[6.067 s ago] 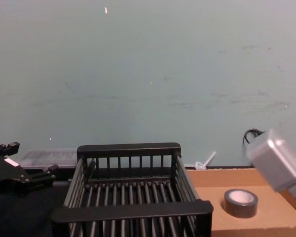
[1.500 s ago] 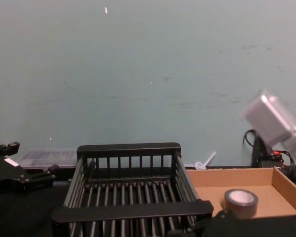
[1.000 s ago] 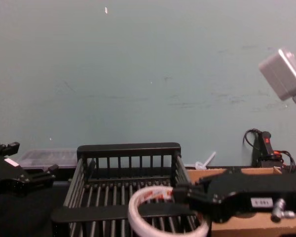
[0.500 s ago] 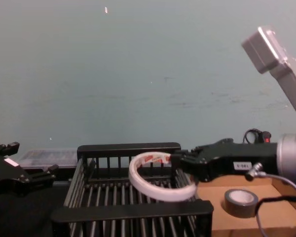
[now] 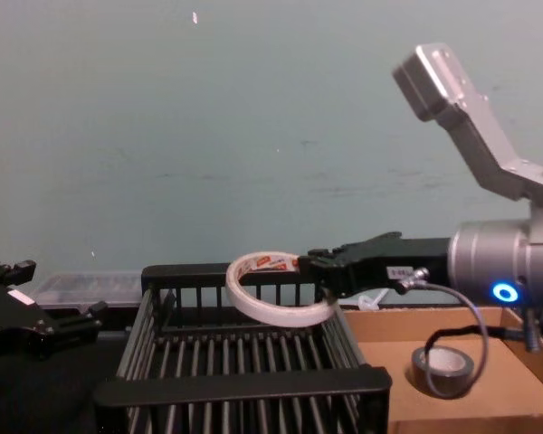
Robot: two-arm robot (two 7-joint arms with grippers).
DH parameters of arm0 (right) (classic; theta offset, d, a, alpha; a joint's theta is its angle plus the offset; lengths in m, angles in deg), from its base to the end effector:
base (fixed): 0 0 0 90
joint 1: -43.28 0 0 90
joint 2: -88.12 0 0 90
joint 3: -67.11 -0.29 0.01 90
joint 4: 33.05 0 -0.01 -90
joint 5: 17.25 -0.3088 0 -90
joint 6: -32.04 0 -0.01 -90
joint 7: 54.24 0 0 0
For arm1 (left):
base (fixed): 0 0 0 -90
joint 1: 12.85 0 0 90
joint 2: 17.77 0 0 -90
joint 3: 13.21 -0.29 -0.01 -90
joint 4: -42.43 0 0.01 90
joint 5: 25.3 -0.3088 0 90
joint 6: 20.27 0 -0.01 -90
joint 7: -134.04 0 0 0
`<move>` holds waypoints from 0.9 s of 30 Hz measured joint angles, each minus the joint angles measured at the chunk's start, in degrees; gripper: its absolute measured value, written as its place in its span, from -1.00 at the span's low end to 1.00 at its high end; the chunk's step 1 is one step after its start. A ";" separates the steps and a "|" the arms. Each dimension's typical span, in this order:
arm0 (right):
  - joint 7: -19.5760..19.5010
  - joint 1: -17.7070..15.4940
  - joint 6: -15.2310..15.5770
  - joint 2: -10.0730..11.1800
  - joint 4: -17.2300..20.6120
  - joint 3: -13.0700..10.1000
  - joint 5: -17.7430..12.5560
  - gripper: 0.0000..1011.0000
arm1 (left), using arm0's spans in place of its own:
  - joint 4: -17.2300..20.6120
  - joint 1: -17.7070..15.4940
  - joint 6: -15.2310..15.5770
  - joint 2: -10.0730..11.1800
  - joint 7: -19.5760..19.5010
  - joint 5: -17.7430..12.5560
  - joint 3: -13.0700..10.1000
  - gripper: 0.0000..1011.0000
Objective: Pick up the white tape and place it into the black box , Pick up the silver tape and place it into the brown box.
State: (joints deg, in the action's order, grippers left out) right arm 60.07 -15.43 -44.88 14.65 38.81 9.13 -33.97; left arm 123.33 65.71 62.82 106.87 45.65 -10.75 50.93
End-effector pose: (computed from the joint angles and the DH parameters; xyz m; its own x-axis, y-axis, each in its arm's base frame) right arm 0.4473 0.0435 -0.2324 0.7239 -0.6801 0.1161 0.6839 0.6850 -0.2514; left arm 0.3581 0.0827 -0.3022 0.2924 0.8803 0.3736 -0.9552 0.2875 0.0701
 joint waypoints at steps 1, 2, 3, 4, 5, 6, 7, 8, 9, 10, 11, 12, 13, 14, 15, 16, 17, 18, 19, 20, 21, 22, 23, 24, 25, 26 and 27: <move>-0.32 0.22 -0.02 -0.38 -0.50 -0.04 0.24 -0.79 | 0.00 0.00 0.00 0.00 0.00 0.00 0.00 0.98; -0.91 0.72 -0.07 -1.25 -1.66 -0.13 0.65 -0.79 | 0.00 0.00 0.00 0.00 0.00 0.00 0.00 0.98; -1.23 0.98 -0.13 -1.69 -2.23 -0.17 0.86 -0.79 | 0.00 0.00 0.00 0.00 0.00 0.00 0.00 0.98; -1.54 1.23 -0.21 -2.14 -2.85 -0.20 1.12 -0.79 | 0.00 0.00 0.00 0.00 0.00 0.00 0.00 0.98; -1.86 1.47 -0.26 -2.53 -3.41 -0.22 1.43 -0.79 | 0.00 0.00 0.00 0.00 0.00 0.00 0.00 0.98; -2.18 1.71 -0.32 -2.94 -4.02 -0.24 1.66 -0.79 | 0.00 0.00 0.00 0.00 0.00 0.00 0.00 0.98; -2.73 2.21 -0.44 -3.79 -5.29 -0.25 2.13 -0.79 | 0.00 0.00 0.00 0.00 0.00 0.00 0.00 0.98; -3.04 2.41 -0.47 -4.15 -5.89 -0.25 2.40 -0.79 | 0.00 0.00 0.00 0.00 0.00 0.00 0.00 0.98; -3.31 2.60 -0.52 -4.48 -6.38 -0.25 2.66 -0.79 | 0.00 0.00 0.00 0.00 0.00 0.00 0.00 0.98; -3.85 2.99 -0.68 -5.17 -7.42 -0.21 3.21 -0.79 | 0.00 0.00 0.00 0.00 0.00 0.00 0.00 0.98; -4.05 3.14 -0.74 -5.45 -7.92 -0.14 3.50 -0.79 | 0.00 0.00 0.00 0.00 0.00 0.00 0.00 0.98; -4.20 3.27 -0.77 -5.69 -8.31 -0.08 3.72 -0.79 | 0.00 0.00 0.00 0.00 0.00 0.00 0.00 0.98; -4.35 3.46 -0.80 -5.98 -8.80 -0.02 3.98 -0.79 | 0.00 0.00 0.00 0.00 0.00 0.00 0.00 0.98; -4.56 3.79 -0.82 -6.48 -9.87 0.08 4.44 -0.79 | 0.00 0.00 0.00 0.00 0.00 0.00 0.00 0.98; -4.65 3.91 -0.82 -6.74 -10.30 0.13 4.65 -0.79 | 0.00 0.00 0.00 0.00 0.00 0.00 0.00 0.98; -4.71 4.03 -0.82 -6.97 -10.63 0.16 4.82 -0.79 | 0.00 0.00 0.00 0.00 0.00 0.00 0.00 0.98; -4.82 4.20 -0.78 -7.32 -11.25 0.18 5.17 -0.79 | 0.00 0.00 0.00 0.00 0.00 0.00 0.00 0.98; -4.85 4.28 -0.73 -7.47 -11.60 0.19 5.33 -0.79 | 0.00 0.00 0.00 0.00 0.00 0.00 0.00 0.98; -4.86 4.35 -0.66 -7.61 -11.87 0.19 5.50 -0.79 | 0.00 0.00 0.00 0.00 0.00 0.00 0.00 0.98; -4.88 4.47 -0.54 -7.84 -12.29 0.19 5.75 -0.79 | 0.00 0.00 0.00 0.00 0.00 0.00 0.00 0.98; -4.88 4.50 -0.44 -7.96 -12.47 0.18 5.90 -0.79 | 0.00 0.00 0.00 0.00 0.00 0.00 0.00 0.98; -4.88 4.53 -0.37 -8.07 -12.64 0.16 6.02 -0.79 | 0.00 0.00 0.00 0.00 0.00 0.00 0.00 0.98; -4.88 4.56 -0.28 -8.19 -12.83 0.13 6.15 -0.79 | 0.00 0.00 0.00 0.00 0.00 0.00 0.00 0.98; -4.86 4.63 -0.16 -8.40 -13.20 0.06 6.37 -0.79 | 0.00 0.00 0.00 0.00 0.00 0.00 0.00 0.98; -4.85 4.65 -0.11 -8.48 -13.34 0.02 6.48 -0.79 | 0.00 0.00 0.00 0.00 0.00 0.00 0.00 0.98; -4.84 4.66 -0.03 -8.55 -13.46 -0.02 6.62 -0.79 | 0.00 0.00 0.00 0.00 0.00 0.00 0.00 0.98; -4.87 4.66 0.07 -8.69 -13.58 -0.06 6.94 -0.79 | 0.00 0.00 0.00 0.00 0.00 0.00 0.00 0.98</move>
State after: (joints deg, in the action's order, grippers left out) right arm 55.20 -10.76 -44.81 5.96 25.23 9.07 -27.03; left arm 123.33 65.72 62.82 106.87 45.66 -10.75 50.93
